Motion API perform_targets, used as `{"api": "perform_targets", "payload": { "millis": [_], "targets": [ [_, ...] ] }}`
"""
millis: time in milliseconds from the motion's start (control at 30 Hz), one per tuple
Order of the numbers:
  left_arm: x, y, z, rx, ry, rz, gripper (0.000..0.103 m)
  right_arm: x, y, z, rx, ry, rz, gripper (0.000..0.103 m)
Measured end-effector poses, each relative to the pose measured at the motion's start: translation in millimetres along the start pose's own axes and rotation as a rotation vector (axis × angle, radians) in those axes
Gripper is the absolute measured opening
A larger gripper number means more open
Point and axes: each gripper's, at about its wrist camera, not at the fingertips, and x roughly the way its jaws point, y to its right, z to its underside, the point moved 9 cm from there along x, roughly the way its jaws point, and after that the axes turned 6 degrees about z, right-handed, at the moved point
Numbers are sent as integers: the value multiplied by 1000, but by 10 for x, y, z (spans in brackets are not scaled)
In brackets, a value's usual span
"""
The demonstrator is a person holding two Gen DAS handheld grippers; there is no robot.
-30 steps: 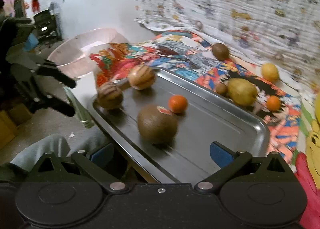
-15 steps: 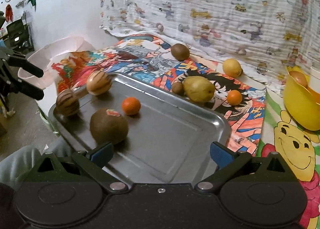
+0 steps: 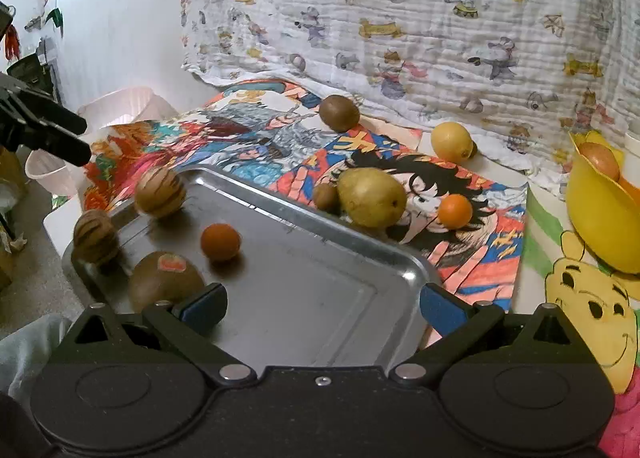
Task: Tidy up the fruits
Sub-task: 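Move both tools toward the pear and small kiwi beside the tray, then grasp the green pear with the left tool while the right tool grasps a small orange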
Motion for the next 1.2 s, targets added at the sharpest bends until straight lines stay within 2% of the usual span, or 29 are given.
{"api": "perform_targets", "payload": {
  "millis": [100,200,300,400,567,667,800,1000,1200],
  "targets": [
    [74,42,-160,-21,-3,8,102,32,139,-85,28,-13,20,102],
    [135,129,-306,-23,-3,47,102,0,308,-183,36,-9,34,102],
    [232,238,-468,15,15,60,102,-3,491,-250,17,-23,76,102],
    [357,378,-613,63,25,105,102,14,659,-301,-11,-23,128,102],
    [629,664,-822,185,54,174,102,110,876,-344,-75,16,204,102],
    [862,841,-918,246,61,221,102,255,970,-362,-93,16,211,102],
    [1144,1022,-972,299,30,272,102,453,1034,-401,-147,-4,221,101],
    [1517,1176,-1023,403,-11,314,102,751,1099,-462,-199,-62,188,91],
    [1788,1265,-1047,436,-52,379,99,994,1163,-520,-170,-100,154,81]
  ]
}}
